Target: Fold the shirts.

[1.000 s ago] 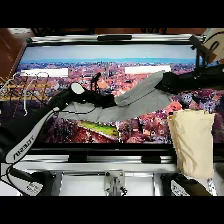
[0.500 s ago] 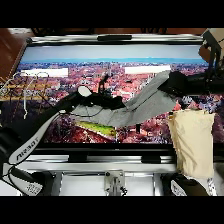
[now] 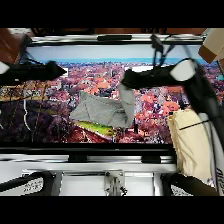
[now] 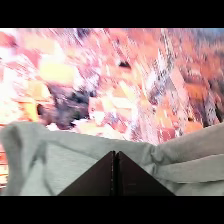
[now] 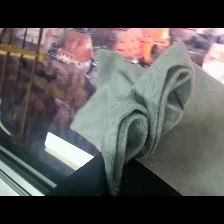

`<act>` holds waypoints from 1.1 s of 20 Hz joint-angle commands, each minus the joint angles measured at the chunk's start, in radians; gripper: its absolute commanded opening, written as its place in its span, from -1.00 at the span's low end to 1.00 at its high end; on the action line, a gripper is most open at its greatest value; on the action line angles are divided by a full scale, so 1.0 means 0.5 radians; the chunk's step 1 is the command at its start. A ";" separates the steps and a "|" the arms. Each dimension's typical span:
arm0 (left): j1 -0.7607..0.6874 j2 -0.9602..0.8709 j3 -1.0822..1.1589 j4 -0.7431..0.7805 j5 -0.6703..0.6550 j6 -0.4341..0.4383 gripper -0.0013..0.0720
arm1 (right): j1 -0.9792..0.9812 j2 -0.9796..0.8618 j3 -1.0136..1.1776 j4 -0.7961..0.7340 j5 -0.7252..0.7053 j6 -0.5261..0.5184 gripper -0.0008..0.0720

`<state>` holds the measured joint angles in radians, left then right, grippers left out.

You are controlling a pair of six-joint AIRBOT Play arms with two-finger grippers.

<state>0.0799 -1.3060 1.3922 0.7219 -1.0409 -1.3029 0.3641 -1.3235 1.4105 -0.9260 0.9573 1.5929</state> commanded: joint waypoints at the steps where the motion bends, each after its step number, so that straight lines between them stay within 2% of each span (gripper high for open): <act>1: 0.399 0.256 0.001 0.033 -0.145 0.001 -0.85 | 0.347 -0.301 0.002 0.216 -0.627 -0.060 -0.79; 4: 0.521 0.331 0.001 0.033 -0.269 0.002 -0.85 | 0.520 -0.543 0.002 0.410 -0.858 -0.075 -0.79; 8: 0.494 0.336 -0.014 0.032 -0.313 0.003 -0.85 | 0.654 -0.758 0.002 0.741 -0.978 -0.108 -0.79; 9: 0.471 0.336 -0.029 0.032 -0.311 0.003 -0.85 | 0.673 -0.784 0.002 0.816 -0.986 -0.109 -0.71; 10: 0.446 0.336 -0.047 0.033 -0.306 0.005 -0.85 | 0.689 -0.800 0.002 0.885 -0.996 -0.119 -0.29; 11: 0.422 0.336 -0.065 0.033 -0.299 0.018 -0.85 | 0.697 -0.800 0.002 0.929 -0.997 -0.123 0.46; 12: 0.401 0.336 -0.083 0.033 -0.293 0.018 -0.85 | 0.689 -0.784 0.002 0.936 -0.994 -0.147 0.53; 14: 0.375 0.335 -0.114 0.034 -0.292 0.018 -0.85 | 0.629 -0.717 0.002 0.928 -0.919 -0.253 0.53; 16: 0.375 0.335 -0.126 0.041 -0.293 0.018 -0.85 | 0.498 -0.613 0.002 0.771 -0.713 -0.275 0.53; 18: 0.375 0.335 -0.125 0.046 -0.293 0.020 -0.85 | 0.303 -0.497 0.002 0.425 -0.379 -0.192 0.53; 22: 0.375 0.335 -0.125 0.047 -0.294 0.040 -0.85 | -0.127 -0.401 -0.021 -0.790 0.642 0.320 0.53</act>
<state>0.2691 -1.1393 1.3312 0.7437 -1.1870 -1.2873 0.4301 -1.5555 1.4086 -0.9119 0.9134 1.5967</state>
